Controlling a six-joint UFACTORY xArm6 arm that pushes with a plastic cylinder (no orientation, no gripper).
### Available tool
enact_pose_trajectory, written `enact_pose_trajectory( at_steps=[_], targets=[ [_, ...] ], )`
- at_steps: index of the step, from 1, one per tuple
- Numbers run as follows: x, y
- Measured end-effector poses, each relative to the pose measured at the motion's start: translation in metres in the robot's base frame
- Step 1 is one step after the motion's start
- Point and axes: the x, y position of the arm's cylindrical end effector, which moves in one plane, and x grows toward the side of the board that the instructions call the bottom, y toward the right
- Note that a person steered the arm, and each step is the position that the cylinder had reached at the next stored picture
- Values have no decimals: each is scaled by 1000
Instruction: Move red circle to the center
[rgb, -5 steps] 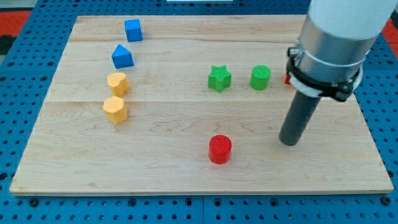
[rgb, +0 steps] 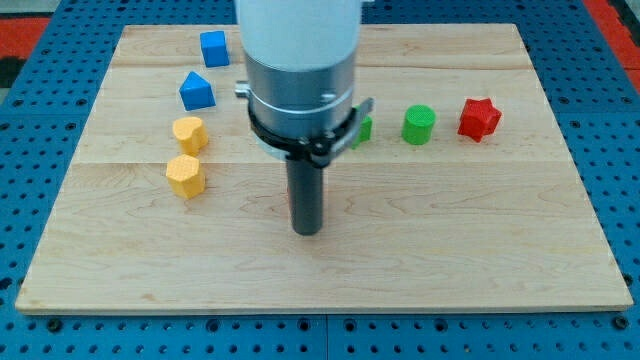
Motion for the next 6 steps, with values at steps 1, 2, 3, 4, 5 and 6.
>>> enact_pose_trajectory(
  at_steps=[1,2,3,4,5,6],
  targets=[
    [-4,-4],
    [-26,-4],
    [-48,-4],
    [-59,-4],
    [-59,4],
    [-59,6]
  ],
)
